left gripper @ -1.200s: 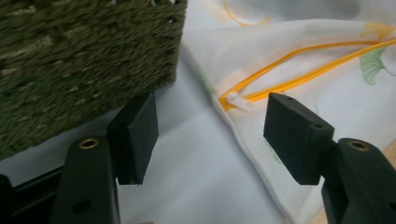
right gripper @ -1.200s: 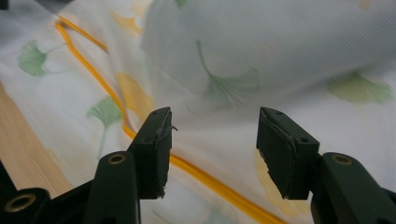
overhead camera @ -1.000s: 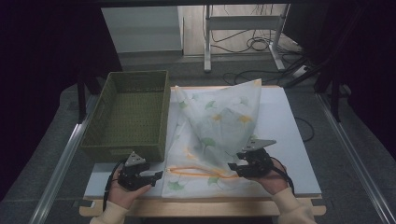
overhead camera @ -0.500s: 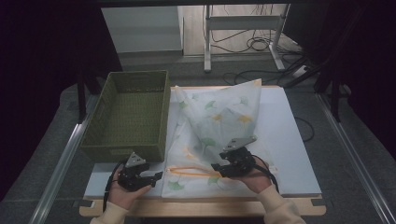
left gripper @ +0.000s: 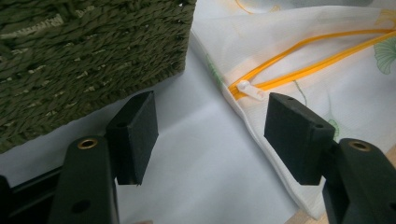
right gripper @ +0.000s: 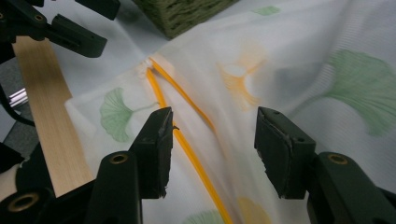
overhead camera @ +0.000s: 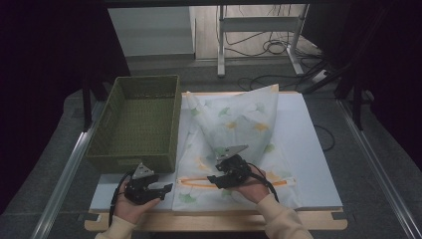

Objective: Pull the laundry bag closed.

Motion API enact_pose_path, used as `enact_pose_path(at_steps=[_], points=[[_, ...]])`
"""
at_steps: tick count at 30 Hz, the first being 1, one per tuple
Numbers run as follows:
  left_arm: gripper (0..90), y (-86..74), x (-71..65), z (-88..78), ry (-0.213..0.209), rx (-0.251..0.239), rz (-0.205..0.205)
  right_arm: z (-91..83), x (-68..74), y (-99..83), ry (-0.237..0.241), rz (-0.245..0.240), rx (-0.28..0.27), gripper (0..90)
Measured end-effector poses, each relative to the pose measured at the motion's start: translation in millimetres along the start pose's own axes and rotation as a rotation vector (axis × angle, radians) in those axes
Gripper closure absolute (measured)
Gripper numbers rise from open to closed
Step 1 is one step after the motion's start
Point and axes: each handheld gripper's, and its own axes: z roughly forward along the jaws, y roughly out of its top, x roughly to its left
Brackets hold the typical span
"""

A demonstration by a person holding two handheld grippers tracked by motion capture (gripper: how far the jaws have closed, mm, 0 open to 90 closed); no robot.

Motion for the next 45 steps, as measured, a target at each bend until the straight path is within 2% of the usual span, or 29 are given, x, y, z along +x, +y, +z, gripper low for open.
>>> enact_pose_path(at_steps=[7,15,23,28,35,40,45], points=[[34.6,-4.2,1.3,-3.0,0.008,-0.002,-0.008,24.1,15.7,14.2,0.058,-0.018,0.03,51.4],[34.4,-6.9,2.0,-5.2,0.011,-0.004,-0.011,49.7,25.3,24.0,0.078,-0.03,0.052,51.6],[34.2,-5.4,3.4,-4.6,0.006,-0.007,-0.008,64.4,33.3,29.6,0.098,-0.027,0.063,54.4],[34.3,-3.8,3.6,-4.8,0.004,-0.018,-0.009,70.2,36.2,30.9,0.098,-0.03,0.072,56.8],[34.3,2.2,3.4,0.4,-0.009,-0.016,0.009,82.3,39.3,29.1,0.087,-0.009,0.085,58.6],[34.5,5.5,6.0,1.3,-0.016,-0.028,0.014,89.1,43.5,30.7,0.053,-0.027,0.086,58.6],[34.5,5.2,8.2,-0.3,-0.011,-0.031,0.008,96.9,47.5,33.9,0.031,-0.058,0.114,59.9]])
